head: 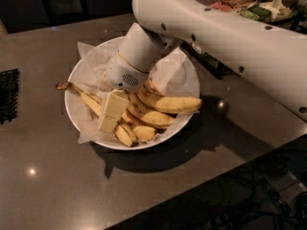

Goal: Pick banana from white bowl

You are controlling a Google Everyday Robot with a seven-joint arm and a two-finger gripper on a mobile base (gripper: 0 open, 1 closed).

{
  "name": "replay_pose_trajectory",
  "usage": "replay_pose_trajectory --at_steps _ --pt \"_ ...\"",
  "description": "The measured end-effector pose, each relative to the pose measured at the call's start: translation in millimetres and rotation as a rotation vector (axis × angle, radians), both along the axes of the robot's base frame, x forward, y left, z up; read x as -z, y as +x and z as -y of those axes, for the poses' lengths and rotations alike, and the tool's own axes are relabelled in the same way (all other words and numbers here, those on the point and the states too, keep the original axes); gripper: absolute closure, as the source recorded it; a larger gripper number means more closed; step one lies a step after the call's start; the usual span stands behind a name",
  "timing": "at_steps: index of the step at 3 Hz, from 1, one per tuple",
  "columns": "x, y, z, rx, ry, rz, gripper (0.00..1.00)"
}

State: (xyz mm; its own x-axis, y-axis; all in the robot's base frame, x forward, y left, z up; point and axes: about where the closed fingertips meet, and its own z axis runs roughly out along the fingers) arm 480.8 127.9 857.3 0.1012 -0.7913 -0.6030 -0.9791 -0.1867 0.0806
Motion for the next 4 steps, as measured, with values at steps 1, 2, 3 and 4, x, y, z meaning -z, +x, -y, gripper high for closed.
replay_pose_trajectory --at_steps 1,2,3,4 --pt "3.3 -1.7 0.7 0.033 -0.005 -0.007 0.38" --pt "2.6 -3.1 1.6 0.061 -0.009 -0.005 0.62" --pt "-0.3 -3.5 1.9 0.061 -0.009 -0.005 0.85" --pt "-11.7 -12.0 6.3 0.122 -0.03 0.07 1.0"
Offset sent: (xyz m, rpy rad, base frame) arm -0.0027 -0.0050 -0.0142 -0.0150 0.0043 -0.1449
